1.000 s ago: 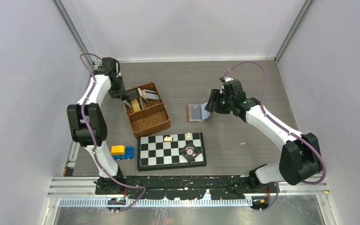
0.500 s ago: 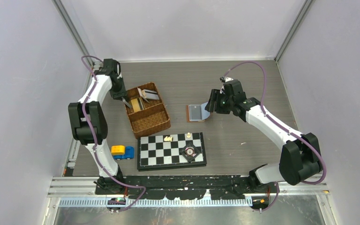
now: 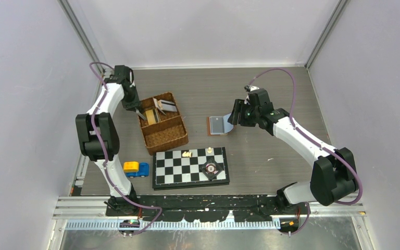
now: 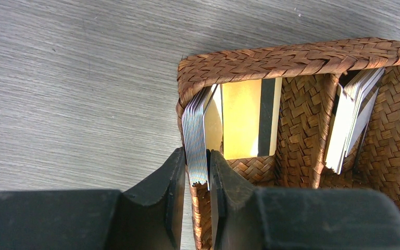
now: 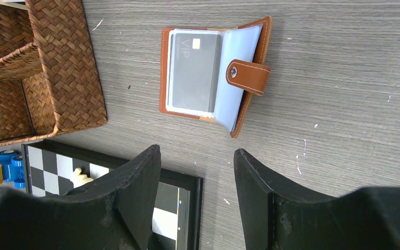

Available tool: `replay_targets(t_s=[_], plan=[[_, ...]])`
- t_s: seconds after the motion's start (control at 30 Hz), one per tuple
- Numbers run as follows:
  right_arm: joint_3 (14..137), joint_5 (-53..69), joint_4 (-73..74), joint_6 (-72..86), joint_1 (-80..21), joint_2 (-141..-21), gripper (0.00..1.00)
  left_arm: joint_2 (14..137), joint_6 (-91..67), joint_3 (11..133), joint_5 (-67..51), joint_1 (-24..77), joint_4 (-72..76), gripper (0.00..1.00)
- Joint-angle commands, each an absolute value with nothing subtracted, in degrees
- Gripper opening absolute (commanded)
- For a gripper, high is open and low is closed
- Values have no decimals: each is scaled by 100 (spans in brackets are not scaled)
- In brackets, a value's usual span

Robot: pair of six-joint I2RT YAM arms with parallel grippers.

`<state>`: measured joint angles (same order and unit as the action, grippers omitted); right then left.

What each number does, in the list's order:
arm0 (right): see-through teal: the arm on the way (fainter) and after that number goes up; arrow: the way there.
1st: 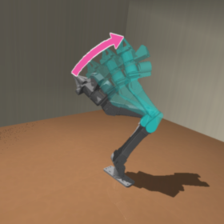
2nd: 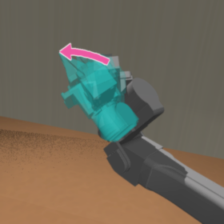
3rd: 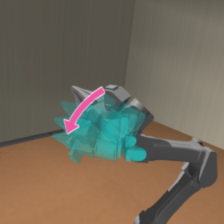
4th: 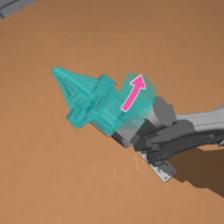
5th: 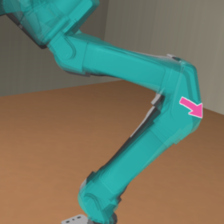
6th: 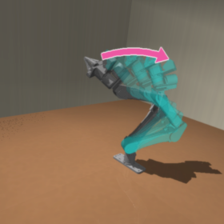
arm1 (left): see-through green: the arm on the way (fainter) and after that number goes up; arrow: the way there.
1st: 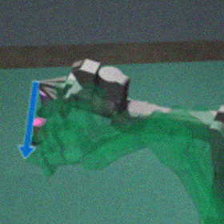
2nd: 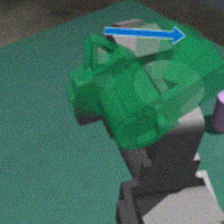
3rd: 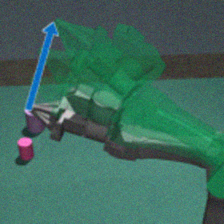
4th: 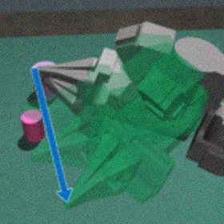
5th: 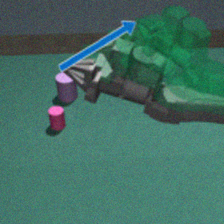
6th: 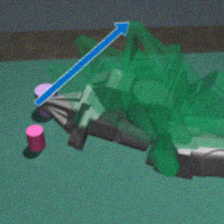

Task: Put the credit cards into the card holder
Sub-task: Pick up the credit card from the storage box.

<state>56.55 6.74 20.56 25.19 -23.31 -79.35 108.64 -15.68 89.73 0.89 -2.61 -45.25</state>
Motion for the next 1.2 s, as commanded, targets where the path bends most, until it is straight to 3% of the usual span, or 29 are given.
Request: replay_targets(t_s=[0.0, 0.47, 0.8, 1.17], plan=[[5679, 642, 1824, 2474, -2355, -7880, 59, 10635, -1477, 8957, 149, -297, -4769, 19], [5688, 659, 1826, 2470, -2353, -7894, 59, 10331, -1441, 8762, 277, -299, -4739, 23], [5687, 660, 1819, 2477, -2355, -7875, 59, 10210, -1409, 8700, 365, -299, -4730, 31], [5671, 653, 1819, 2473, -2353, -7875, 59, 10195, -1384, 8631, 339, -299, -4737, 16]])
